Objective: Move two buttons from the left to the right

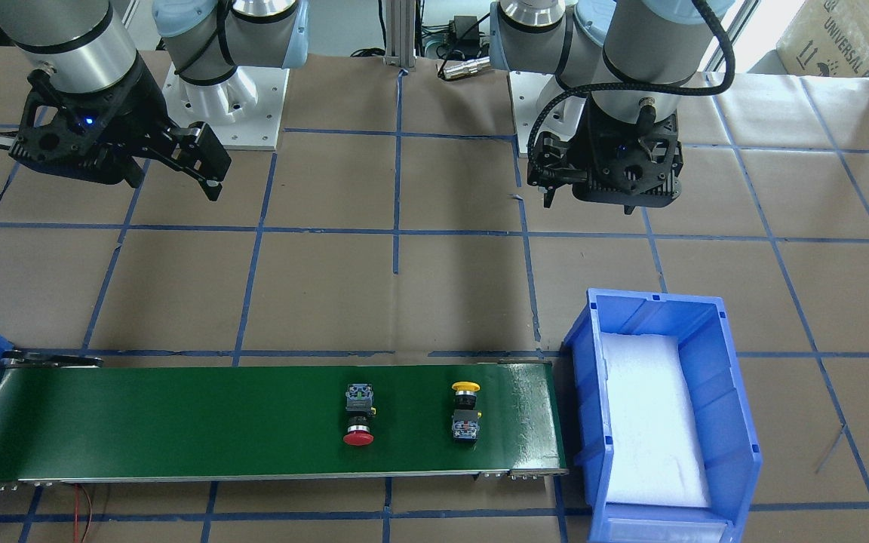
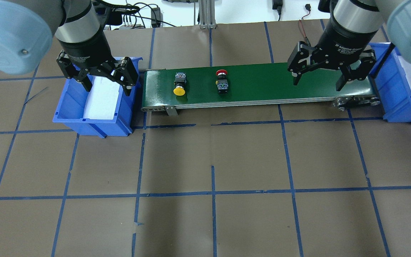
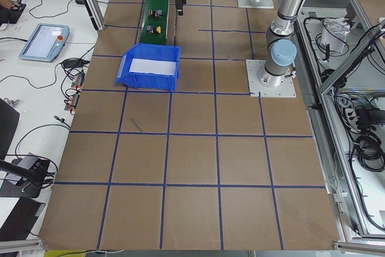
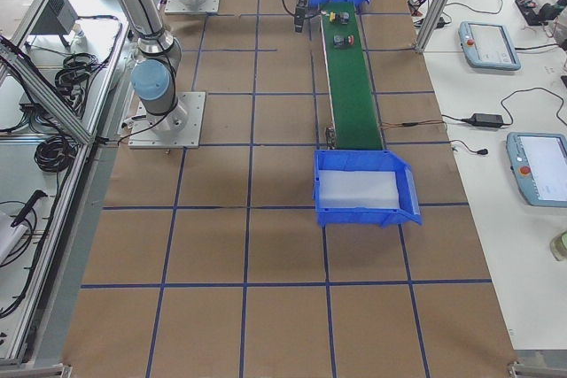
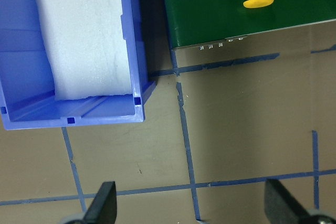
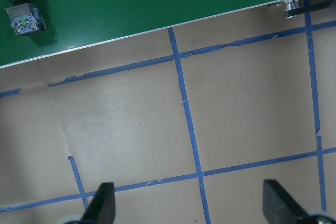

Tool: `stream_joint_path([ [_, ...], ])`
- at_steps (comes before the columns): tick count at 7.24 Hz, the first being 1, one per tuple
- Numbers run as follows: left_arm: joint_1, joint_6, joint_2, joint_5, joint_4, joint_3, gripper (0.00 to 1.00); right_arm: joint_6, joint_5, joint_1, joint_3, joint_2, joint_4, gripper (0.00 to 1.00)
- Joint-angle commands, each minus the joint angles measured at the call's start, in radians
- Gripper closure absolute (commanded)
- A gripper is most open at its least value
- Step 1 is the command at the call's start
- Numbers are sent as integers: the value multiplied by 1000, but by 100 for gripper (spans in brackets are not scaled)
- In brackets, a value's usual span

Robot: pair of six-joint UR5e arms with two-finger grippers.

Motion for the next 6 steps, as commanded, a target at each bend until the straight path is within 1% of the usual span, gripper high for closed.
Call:
stream_joint_path([
  [1, 10, 1, 72, 3, 40, -87, 0, 0, -1, 0, 1, -1, 0, 0],
  [6, 8, -4, 84, 4, 52, -92, 0, -2, -2, -2, 1, 1, -2, 0],
])
